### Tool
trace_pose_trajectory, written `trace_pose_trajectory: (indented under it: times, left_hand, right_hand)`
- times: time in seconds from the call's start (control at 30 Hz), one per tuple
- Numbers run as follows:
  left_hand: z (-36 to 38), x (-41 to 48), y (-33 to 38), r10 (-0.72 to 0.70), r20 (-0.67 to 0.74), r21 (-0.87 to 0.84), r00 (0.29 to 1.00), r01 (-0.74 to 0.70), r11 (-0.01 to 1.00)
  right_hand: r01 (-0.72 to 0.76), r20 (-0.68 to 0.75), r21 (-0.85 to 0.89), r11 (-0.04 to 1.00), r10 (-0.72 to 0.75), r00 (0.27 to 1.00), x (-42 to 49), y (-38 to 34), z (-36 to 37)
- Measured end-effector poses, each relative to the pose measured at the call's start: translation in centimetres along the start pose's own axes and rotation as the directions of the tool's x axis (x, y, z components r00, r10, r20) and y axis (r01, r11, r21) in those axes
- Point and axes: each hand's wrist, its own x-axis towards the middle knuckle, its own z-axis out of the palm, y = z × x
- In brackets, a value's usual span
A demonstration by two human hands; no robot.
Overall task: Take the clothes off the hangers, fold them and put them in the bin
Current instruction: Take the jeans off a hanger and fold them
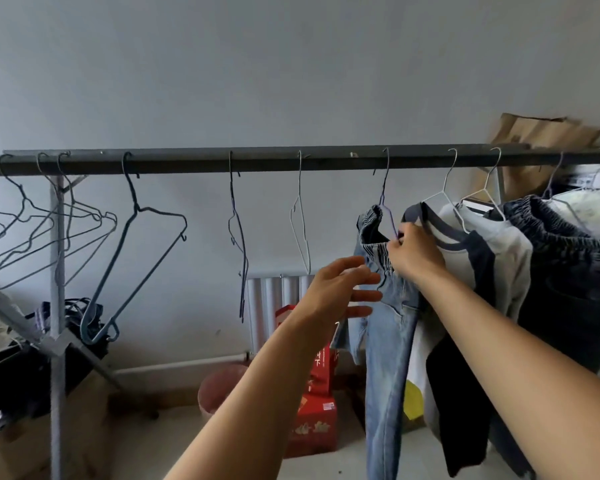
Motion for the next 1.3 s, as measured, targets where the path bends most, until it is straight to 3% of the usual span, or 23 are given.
trace_pose_trajectory:
  times: [0.17, 0.47, 0.67, 0.83, 0.93, 1.1, 1.17, 1.3]
  left_hand:
    - [-0.6, 0.2, 0.1, 0.026, 0.001, 0.01, 1.0, -0.026, 1.0]
    - [-0.8, 0.9, 0.7, 0.131, -0.011, 0.169, 0.991, -0.127, 0.977]
    - [-0.3, 1.6, 0.6, 0.237, 0.048, 0.311, 0.97, -0.24, 0.92]
    - [-0.9, 3.4, -0.2, 0.279, -0.026, 0.459, 0.96, -0.237, 0.856]
    - [-2.0, 4.0, -1.3, 0.248, -0.007, 0.595, 0.969, -0.195, 0.779]
    - [-4.0, 3.6, -2.2, 0.27, 0.106, 0.776, 0.957, -0.249, 0.58]
    - [-4.7, 3.1, -2.1, 0.288, 0.106, 0.779, 0.952, -0.26, 0.571]
    - [-6.0, 1.9, -0.9, 0.337, 0.04, 0.694, 0.941, -0.269, 0.667]
  right_hand:
    - [-0.026, -0.03, 0.142, 0.99, 0.031, 0.999, 1.0, -1.1, -0.5]
    - [0.208, -0.153, 0.252, 0.945, -0.174, 0.973, -0.7, -0.9, -5.6]
    - [0.233, -0.058, 0.253, 0.939, -0.226, 0.972, -4.0, 2.8, -7.3]
    - [0.306, 0.114, 0.277, 0.911, -0.347, 0.931, -5.9, 5.5, -8.2]
    - [0.326, 0.192, 0.358, 0.875, -0.41, 0.891, -7.0, 6.5, -8.6]
    - [0.313, 0.249, 0.477, 0.821, -0.467, 0.848, -8.0, 7.0, -9.2]
    - [0.307, 0.249, 0.51, 0.803, -0.48, 0.841, -8.1, 7.1, -9.1]
    - [0.277, 0.222, 0.588, 0.76, -0.481, 0.848, -8.3, 7.3, -9.0]
